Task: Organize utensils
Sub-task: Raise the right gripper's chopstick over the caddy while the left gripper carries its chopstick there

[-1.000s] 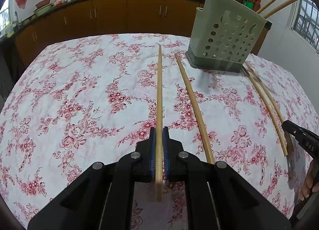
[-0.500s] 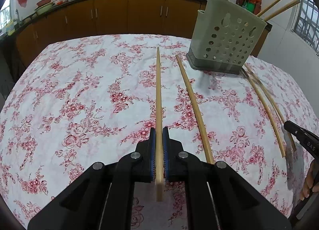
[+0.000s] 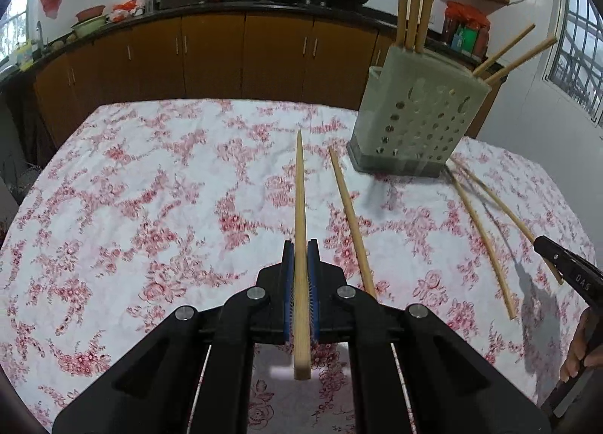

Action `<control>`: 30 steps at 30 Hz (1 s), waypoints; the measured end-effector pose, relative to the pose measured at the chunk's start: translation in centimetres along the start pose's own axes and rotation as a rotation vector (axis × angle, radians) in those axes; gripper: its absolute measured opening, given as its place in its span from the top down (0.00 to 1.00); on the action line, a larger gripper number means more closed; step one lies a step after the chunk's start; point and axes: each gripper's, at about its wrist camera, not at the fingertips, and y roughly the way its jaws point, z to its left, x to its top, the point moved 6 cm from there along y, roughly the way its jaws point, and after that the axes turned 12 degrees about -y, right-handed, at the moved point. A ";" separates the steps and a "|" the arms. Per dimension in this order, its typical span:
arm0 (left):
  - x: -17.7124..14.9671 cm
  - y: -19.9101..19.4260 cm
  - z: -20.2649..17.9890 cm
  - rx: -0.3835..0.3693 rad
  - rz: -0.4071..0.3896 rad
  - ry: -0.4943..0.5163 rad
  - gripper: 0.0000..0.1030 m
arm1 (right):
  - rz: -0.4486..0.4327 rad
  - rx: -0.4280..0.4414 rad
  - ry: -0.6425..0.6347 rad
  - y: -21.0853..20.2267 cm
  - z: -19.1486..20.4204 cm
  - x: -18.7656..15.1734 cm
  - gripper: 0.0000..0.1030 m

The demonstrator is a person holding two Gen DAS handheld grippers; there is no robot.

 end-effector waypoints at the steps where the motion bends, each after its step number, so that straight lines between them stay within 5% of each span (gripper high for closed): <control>1: 0.3 -0.4 0.0 -0.005 -0.012 -0.004 0.92 | -0.017 -0.003 0.001 -0.4 -0.1 0.4 0.92; 15: 5.7 -6.2 -1.0 -0.080 -0.201 -0.049 0.92 | -0.257 -0.018 0.038 -6.7 -1.6 6.1 0.92; 30: 8.7 -9.0 -1.7 -0.102 -0.298 -0.043 0.92 | -0.351 -0.024 0.028 -9.2 -1.4 8.8 0.92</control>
